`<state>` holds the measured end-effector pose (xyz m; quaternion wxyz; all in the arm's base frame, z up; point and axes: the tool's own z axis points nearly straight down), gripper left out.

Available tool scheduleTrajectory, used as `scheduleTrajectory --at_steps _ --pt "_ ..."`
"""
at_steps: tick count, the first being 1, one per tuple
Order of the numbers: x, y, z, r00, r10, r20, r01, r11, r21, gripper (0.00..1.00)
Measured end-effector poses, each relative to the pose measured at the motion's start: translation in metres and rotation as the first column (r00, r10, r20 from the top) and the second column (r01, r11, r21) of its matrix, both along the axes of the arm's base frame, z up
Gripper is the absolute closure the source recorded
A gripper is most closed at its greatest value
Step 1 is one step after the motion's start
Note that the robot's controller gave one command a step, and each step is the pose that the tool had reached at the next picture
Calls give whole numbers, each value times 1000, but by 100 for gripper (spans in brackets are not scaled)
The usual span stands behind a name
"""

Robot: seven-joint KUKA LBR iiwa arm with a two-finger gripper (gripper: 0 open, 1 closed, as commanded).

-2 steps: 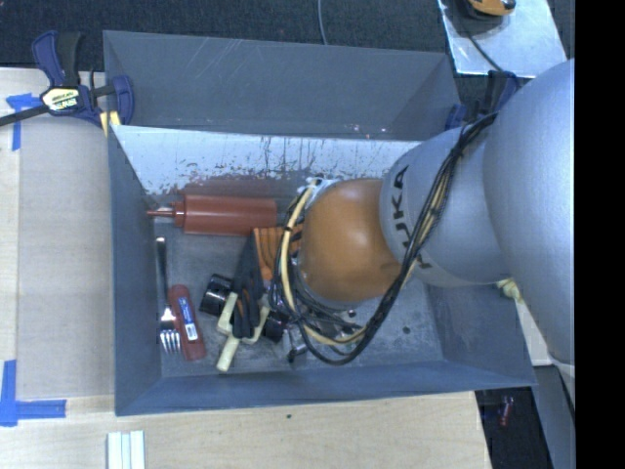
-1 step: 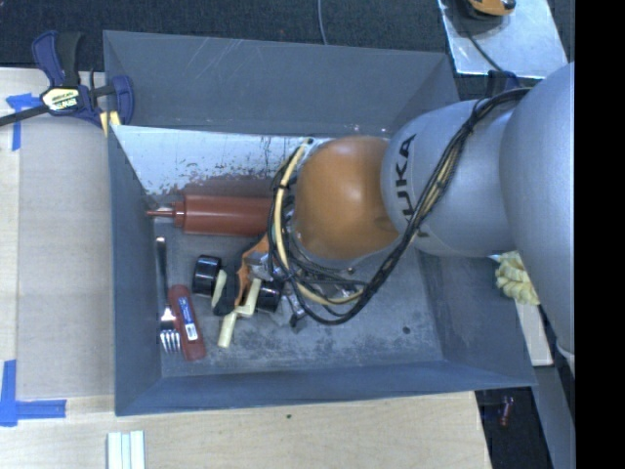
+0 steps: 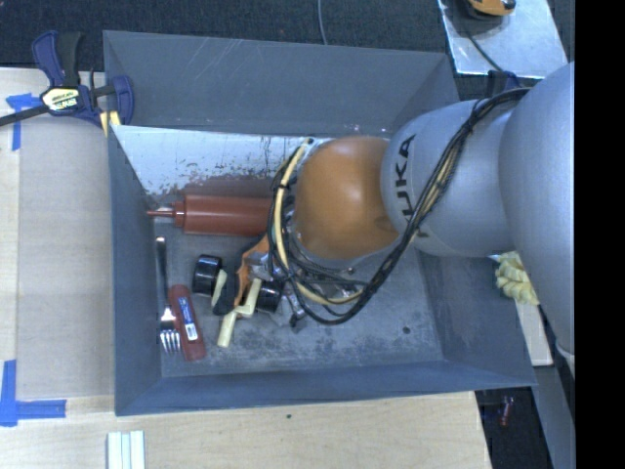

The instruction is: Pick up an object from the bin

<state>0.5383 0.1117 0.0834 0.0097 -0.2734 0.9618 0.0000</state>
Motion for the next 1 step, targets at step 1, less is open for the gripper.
scheduleTrajectory --at_steps 1 --pt "0 0 0 1000 0 0 0 1000 0 100"
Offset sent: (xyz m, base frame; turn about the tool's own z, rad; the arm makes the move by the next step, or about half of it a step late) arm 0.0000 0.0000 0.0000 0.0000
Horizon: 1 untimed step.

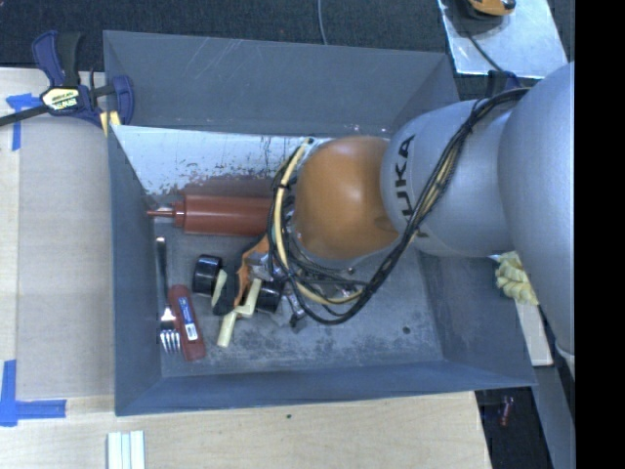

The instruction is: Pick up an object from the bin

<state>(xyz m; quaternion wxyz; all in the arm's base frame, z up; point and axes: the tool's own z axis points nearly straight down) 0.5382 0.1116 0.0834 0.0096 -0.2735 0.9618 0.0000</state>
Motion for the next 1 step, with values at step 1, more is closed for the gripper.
scheduleTrajectory --at_steps 1 --pt "0 0 0 1000 0 0 0 1000 0 100"
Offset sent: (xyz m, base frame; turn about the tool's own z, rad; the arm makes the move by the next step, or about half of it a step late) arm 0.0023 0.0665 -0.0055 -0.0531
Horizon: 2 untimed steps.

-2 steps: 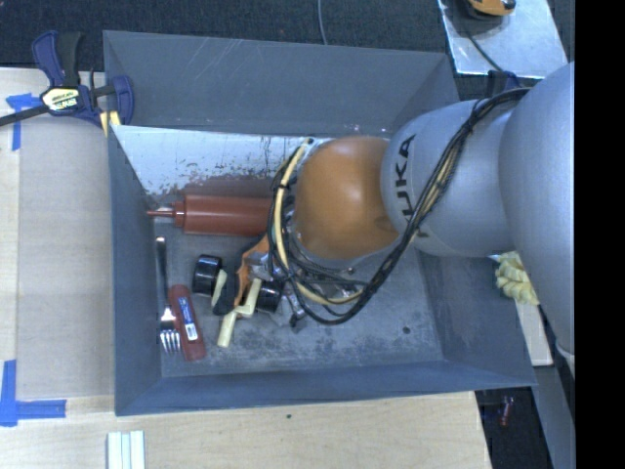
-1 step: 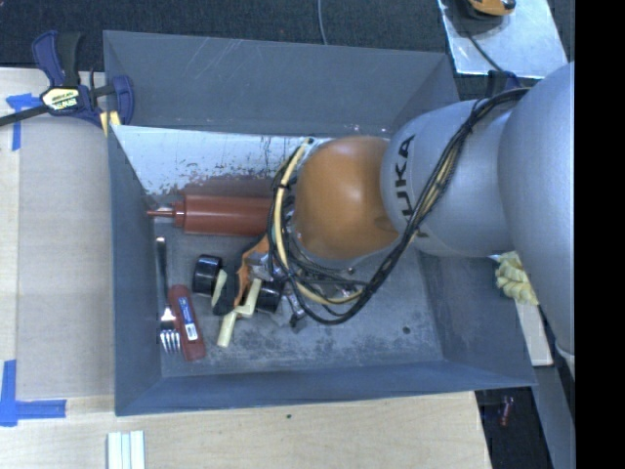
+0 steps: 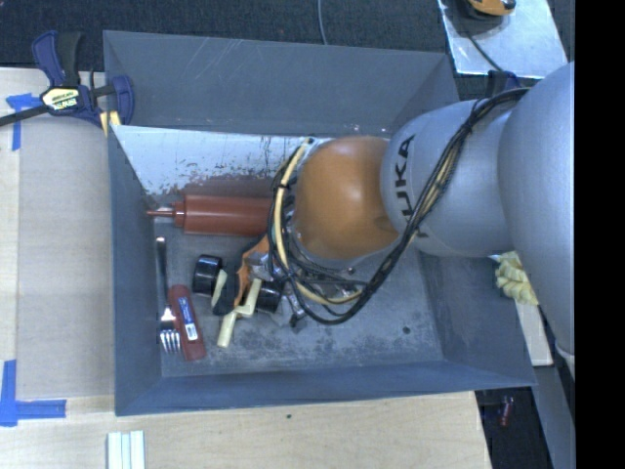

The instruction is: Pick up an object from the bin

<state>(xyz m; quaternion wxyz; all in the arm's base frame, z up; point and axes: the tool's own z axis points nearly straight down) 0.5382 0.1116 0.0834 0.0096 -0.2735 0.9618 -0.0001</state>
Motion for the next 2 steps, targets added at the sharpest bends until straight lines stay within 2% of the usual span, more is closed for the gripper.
scheduleTrajectory --at_steps 1,2 --pt "3 66 -6 999 52 1 -52 999 -1 100" --pt "3 66 -6 999 50 1 -50 999 -1 100"
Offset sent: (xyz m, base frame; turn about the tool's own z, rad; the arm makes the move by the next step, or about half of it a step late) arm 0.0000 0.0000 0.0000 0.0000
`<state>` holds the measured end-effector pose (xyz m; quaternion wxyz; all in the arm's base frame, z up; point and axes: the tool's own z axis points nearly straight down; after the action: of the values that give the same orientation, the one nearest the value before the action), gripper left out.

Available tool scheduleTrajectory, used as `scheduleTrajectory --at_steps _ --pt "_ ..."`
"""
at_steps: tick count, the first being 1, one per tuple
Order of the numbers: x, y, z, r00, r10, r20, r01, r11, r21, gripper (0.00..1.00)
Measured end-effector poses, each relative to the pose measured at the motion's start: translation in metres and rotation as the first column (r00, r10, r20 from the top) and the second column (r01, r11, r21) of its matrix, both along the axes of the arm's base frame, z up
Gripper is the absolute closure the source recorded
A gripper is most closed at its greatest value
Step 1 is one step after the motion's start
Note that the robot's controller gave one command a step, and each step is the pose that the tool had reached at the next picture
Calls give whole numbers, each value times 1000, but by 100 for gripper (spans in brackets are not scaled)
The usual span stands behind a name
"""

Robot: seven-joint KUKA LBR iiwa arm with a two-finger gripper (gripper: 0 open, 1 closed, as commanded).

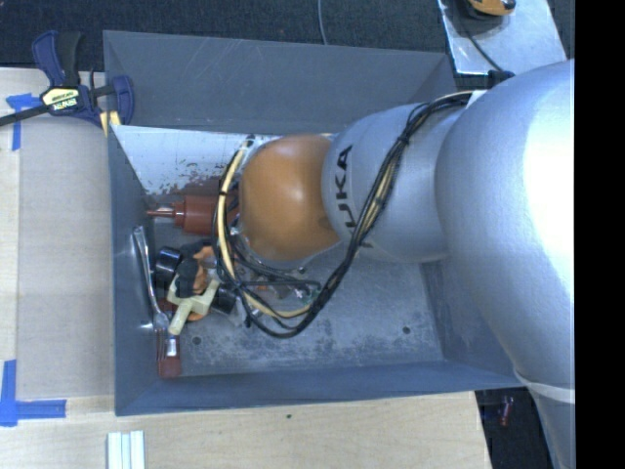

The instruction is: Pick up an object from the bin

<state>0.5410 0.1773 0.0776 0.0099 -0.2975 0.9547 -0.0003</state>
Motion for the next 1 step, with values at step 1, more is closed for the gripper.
scheduleTrajectory --at_steps 1 --pt "0 0 0 1000 -1 0 1 1000 0 100"
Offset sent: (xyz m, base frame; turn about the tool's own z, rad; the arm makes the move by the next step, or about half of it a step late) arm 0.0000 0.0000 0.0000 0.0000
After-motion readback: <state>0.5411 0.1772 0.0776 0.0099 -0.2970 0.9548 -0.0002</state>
